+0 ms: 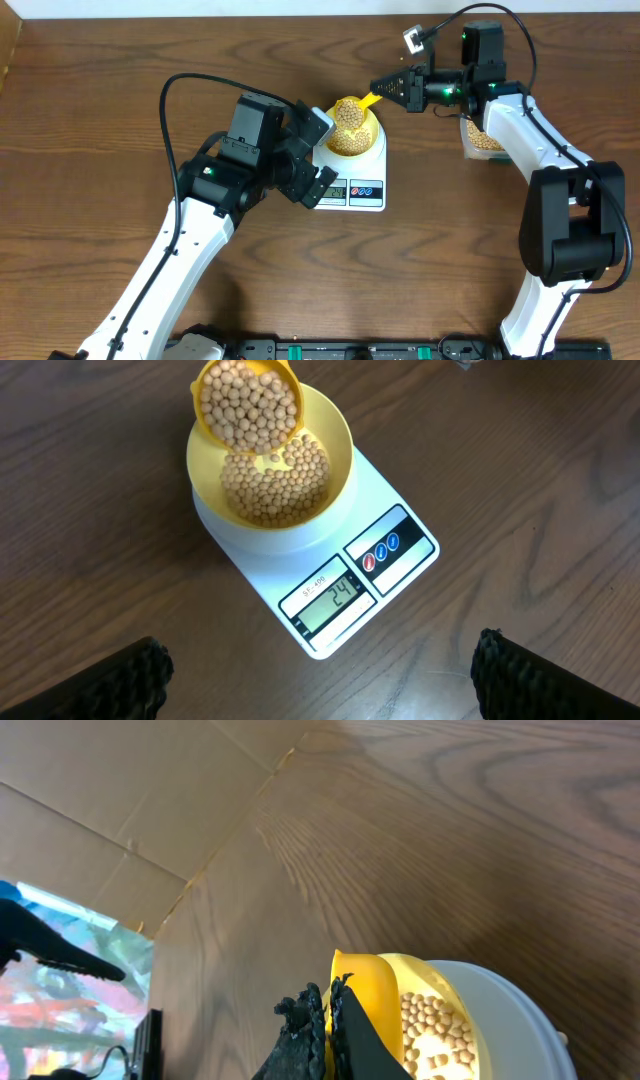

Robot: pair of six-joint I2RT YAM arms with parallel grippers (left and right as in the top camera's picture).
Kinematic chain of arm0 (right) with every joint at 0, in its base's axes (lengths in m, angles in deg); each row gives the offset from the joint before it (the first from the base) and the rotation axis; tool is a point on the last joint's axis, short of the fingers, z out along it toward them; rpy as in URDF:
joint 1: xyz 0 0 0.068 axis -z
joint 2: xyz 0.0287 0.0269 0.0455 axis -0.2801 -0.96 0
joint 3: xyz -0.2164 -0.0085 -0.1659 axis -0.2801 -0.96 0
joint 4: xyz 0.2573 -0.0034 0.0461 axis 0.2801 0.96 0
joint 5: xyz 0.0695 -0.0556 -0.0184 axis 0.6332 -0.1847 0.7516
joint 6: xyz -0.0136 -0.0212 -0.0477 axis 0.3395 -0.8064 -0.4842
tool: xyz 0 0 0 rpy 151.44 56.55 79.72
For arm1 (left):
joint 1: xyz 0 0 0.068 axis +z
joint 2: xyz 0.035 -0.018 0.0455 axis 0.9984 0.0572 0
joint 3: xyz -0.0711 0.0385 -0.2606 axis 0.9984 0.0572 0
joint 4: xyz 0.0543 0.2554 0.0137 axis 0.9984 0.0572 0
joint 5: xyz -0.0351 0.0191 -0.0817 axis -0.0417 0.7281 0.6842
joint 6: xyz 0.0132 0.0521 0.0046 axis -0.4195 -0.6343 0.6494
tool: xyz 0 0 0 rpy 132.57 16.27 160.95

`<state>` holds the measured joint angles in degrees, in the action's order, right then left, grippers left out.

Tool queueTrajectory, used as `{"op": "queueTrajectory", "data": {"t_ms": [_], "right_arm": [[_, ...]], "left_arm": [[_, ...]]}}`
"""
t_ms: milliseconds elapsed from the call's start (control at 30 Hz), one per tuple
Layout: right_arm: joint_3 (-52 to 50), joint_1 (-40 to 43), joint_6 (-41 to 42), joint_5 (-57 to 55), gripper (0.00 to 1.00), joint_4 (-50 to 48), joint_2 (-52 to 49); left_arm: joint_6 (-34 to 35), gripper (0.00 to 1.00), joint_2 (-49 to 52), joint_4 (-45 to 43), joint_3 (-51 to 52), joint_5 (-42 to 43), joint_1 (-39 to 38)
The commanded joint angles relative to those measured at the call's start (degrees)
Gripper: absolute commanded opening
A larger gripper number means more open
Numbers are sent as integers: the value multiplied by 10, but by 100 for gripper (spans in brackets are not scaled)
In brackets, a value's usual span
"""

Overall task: Scoop item into bowl and weigh 50g on scale
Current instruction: 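Tilt the scoop with the right gripper to pour soybeans into the bowl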

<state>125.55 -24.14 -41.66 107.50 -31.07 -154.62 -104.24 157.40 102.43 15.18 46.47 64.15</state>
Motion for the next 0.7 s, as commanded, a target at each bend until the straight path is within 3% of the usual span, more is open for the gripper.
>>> {"op": "queueTrajectory", "data": {"t_ms": [0,667], "right_arm": [[-3,-5,-19,-2,1,-2,-6],[-3,-5,-91,-3,1,-1,-6]], "left_arm": [[-10,97,4,1,4,5,2],[-10,98,4,1,4,5,2]]}}
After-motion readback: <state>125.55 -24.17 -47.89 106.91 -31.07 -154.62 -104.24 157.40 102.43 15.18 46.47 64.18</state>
